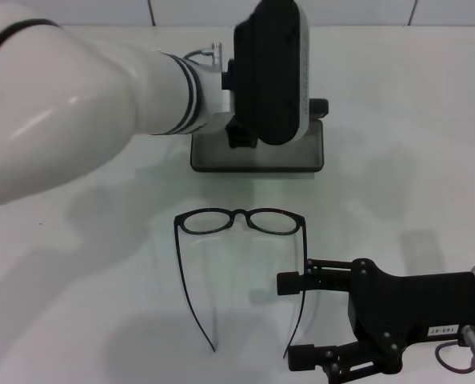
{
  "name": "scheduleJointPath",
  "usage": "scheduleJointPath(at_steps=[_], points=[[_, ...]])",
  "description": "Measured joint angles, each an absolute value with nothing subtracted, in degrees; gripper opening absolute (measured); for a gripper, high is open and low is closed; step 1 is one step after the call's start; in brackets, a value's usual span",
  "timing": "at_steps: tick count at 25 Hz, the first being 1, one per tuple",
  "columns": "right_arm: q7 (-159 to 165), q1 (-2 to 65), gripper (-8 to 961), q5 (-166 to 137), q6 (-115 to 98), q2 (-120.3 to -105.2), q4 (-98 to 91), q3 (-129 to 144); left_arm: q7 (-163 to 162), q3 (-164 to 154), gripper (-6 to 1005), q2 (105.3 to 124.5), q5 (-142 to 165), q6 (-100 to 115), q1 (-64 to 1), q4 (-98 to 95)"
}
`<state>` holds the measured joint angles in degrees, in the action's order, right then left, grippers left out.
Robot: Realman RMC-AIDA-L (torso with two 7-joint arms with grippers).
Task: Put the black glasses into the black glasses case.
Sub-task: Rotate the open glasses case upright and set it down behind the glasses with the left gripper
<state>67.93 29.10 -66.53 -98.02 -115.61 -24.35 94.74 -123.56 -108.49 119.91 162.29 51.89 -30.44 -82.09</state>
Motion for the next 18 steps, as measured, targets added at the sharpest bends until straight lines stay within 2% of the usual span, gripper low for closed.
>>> scheduleJointPath(at_steps=[18], points=[[67.95,29.09,855,-66.35,-97.69,-115.58,-24.0,93.69,-123.38,-109.35,245,120.06,162.41,48.85,-32.17,-75.11]])
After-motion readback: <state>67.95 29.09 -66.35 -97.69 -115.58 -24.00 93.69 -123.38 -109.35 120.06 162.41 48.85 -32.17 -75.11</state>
